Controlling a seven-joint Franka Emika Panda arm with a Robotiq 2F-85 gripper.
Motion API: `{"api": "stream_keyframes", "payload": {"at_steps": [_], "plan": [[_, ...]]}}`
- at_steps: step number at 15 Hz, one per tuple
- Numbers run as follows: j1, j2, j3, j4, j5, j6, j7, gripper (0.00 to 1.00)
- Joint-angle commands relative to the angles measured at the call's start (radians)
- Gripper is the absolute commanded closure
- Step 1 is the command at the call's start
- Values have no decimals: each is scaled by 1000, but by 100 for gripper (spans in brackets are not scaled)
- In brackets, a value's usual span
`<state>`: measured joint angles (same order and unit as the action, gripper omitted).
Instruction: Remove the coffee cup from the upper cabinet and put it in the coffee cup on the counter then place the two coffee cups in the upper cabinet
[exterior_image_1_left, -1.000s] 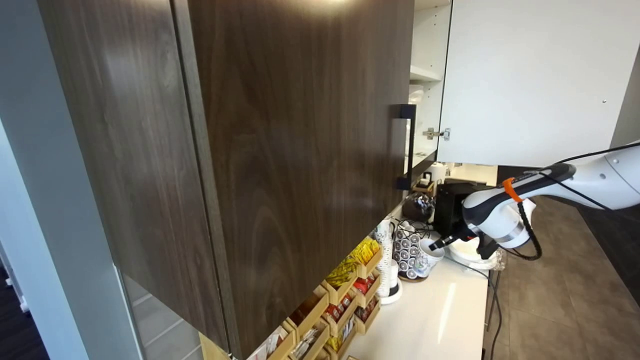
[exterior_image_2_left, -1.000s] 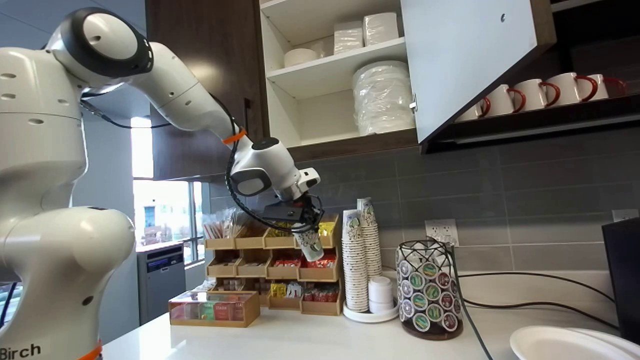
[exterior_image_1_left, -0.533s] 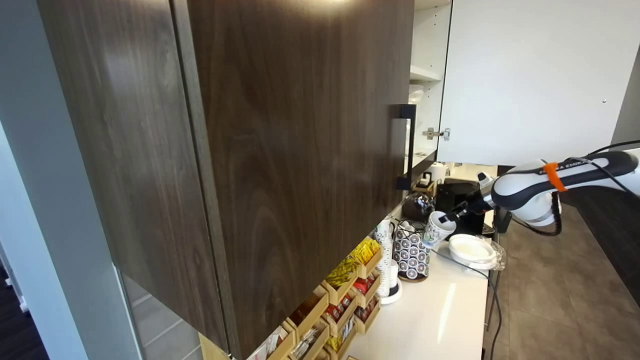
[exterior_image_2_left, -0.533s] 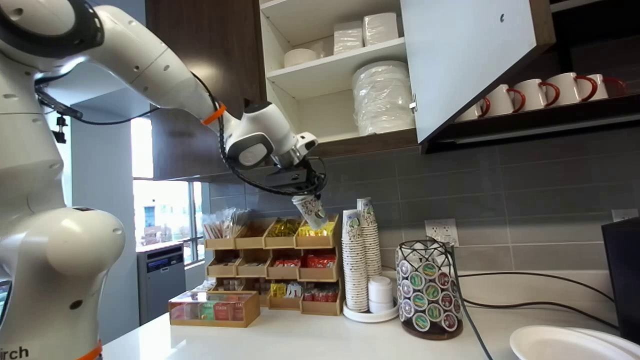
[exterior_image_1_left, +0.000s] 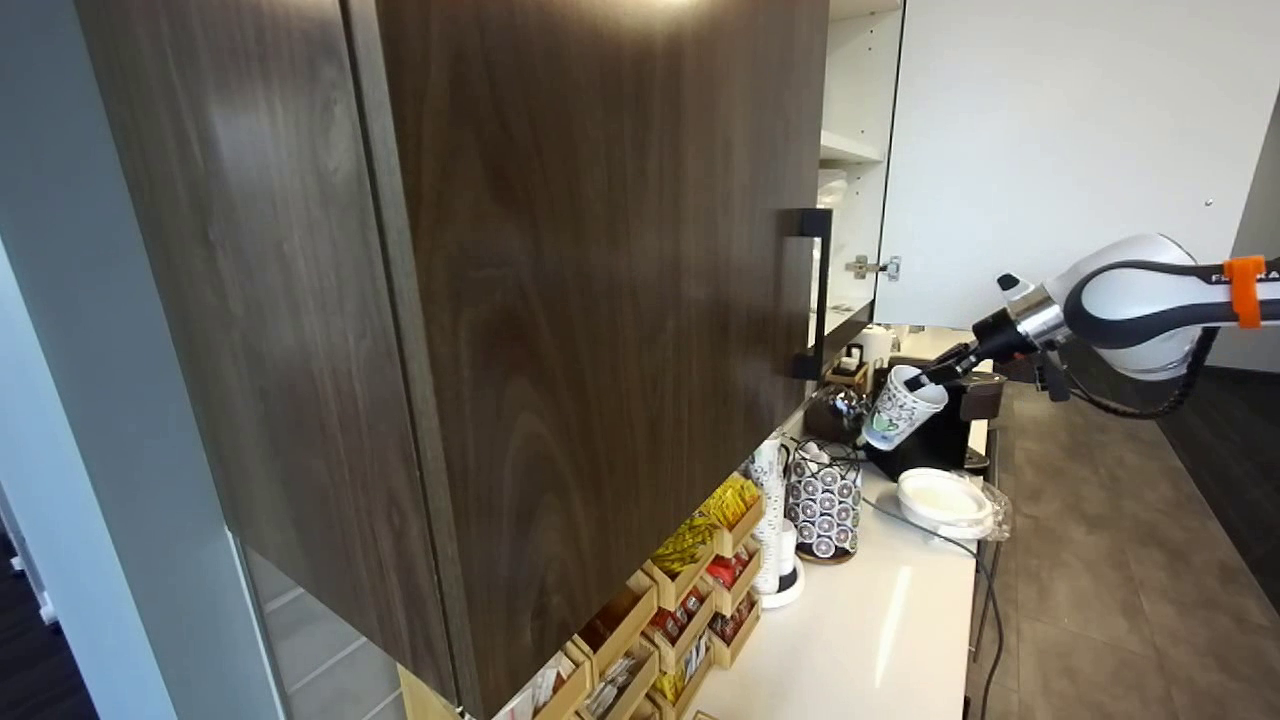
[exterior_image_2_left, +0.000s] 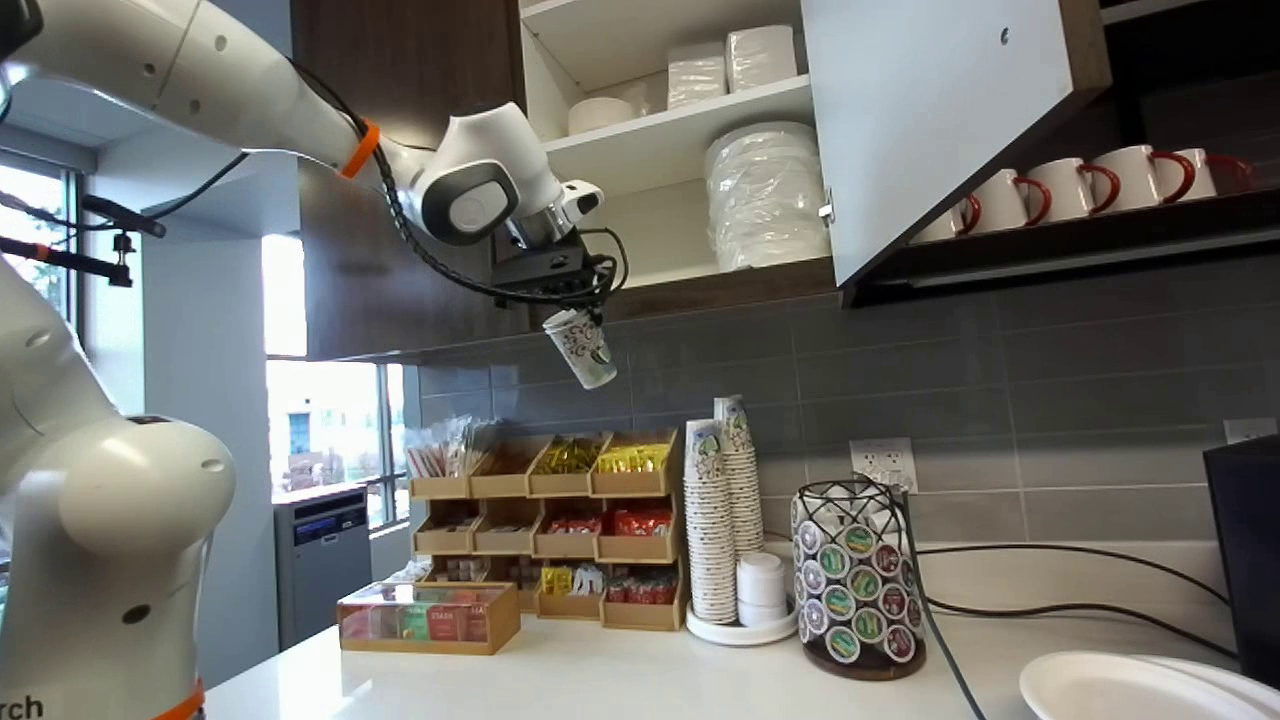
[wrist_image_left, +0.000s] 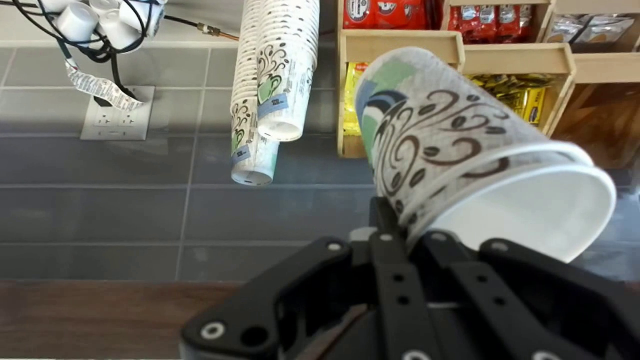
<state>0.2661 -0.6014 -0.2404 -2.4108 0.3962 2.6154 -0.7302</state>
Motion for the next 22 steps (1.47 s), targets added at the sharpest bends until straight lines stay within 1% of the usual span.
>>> {"api": "stream_keyframes", "payload": {"at_steps": [1,3,4,6,8,9,12,16,19,22], "plan": [[9,-11,-7,4,-13,-10,13,95],[9,-14,-6,4,-14,-11,14,95],[9,-12,-6,4,-14,-11,14,99],[27,-17,-4,43,-13,-14,-1,99],[29,-23,6,101,-36,-51,-5,99],[15,-20,15,130,-74,-69,-18,99],[38,-12,4,208,-74,-98,-30,99],[55,8,9,322,-82,-157,-82,99],[65,56,22,420,-66,-197,-78,99],[56,137,50,523,-61,-232,-40,99]]}}
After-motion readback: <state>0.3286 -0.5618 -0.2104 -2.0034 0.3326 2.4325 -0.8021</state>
